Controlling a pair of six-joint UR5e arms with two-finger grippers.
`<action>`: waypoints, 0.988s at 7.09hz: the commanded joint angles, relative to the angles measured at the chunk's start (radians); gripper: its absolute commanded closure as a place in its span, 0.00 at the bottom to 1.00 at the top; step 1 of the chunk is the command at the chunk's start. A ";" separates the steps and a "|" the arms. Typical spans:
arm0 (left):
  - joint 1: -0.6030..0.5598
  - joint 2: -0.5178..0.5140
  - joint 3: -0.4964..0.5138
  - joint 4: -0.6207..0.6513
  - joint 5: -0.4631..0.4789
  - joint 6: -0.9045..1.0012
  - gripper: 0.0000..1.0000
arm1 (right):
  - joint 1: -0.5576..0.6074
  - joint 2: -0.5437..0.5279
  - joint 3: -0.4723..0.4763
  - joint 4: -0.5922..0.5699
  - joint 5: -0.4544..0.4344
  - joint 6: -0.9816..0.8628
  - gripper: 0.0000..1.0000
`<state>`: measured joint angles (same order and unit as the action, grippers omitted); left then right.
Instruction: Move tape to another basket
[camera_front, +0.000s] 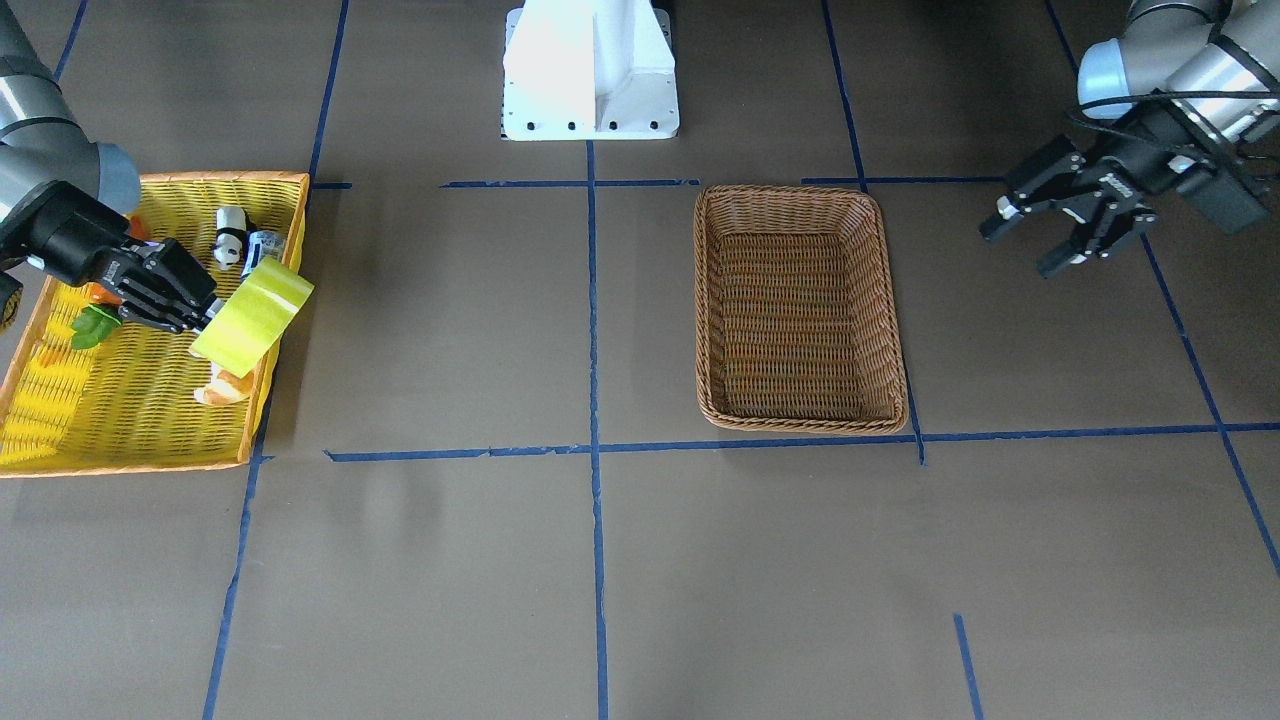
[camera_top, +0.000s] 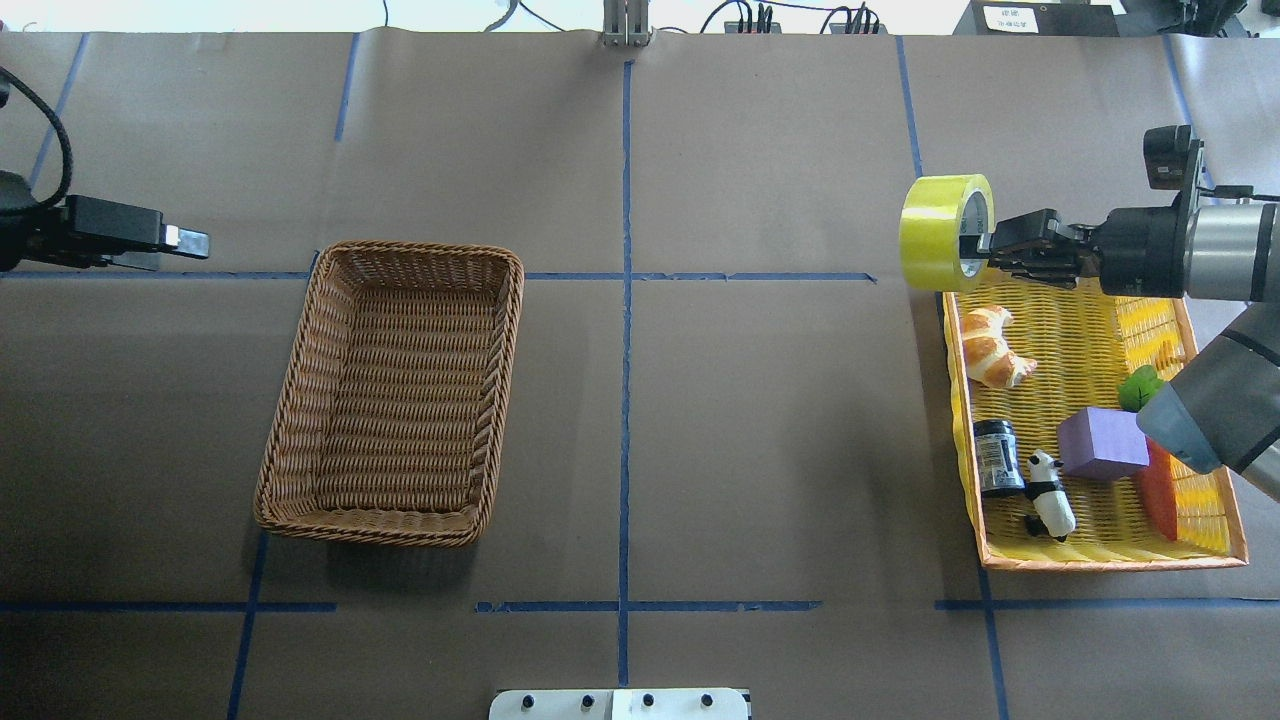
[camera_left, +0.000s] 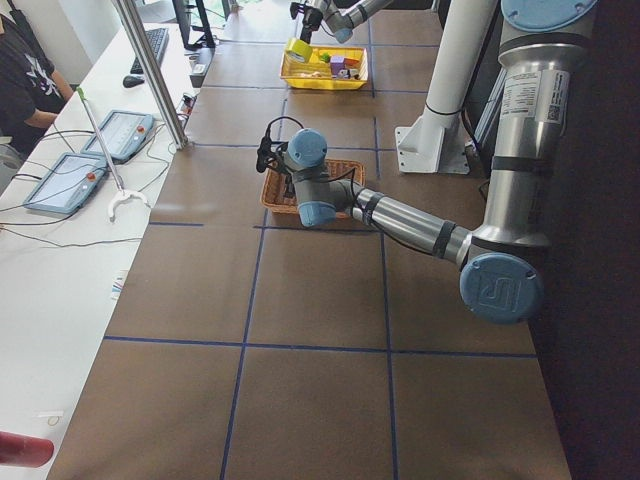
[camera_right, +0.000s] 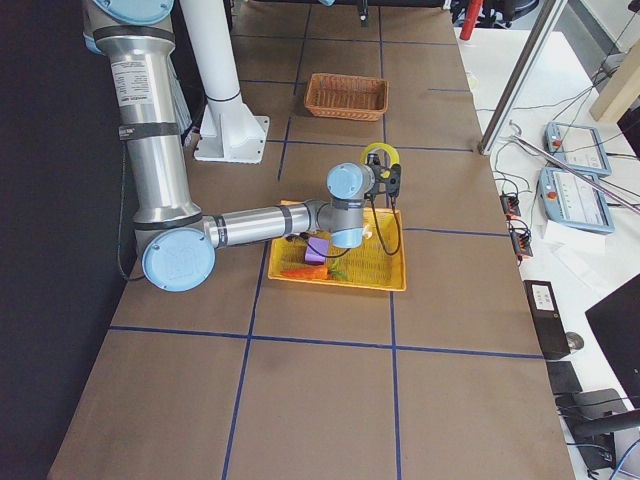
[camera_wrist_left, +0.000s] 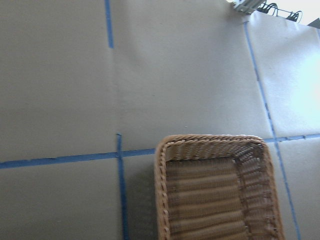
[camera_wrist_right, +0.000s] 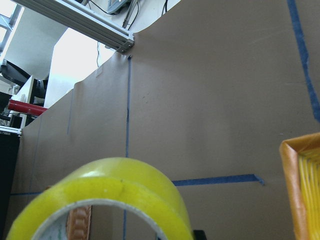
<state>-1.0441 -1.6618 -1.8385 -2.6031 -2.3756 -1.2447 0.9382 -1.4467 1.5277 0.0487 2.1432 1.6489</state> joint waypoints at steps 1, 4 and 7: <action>0.114 -0.094 -0.074 -0.037 0.050 -0.241 0.00 | -0.036 -0.006 0.000 0.150 -0.009 0.070 1.00; 0.318 -0.186 -0.136 -0.139 0.295 -0.479 0.00 | -0.084 -0.004 0.005 0.328 -0.009 0.124 1.00; 0.510 -0.234 -0.136 -0.349 0.563 -0.628 0.00 | -0.142 0.000 0.075 0.370 -0.020 0.159 1.00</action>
<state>-0.6052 -1.8681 -1.9737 -2.8868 -1.9093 -1.8192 0.8221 -1.4484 1.5655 0.4088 2.1305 1.7872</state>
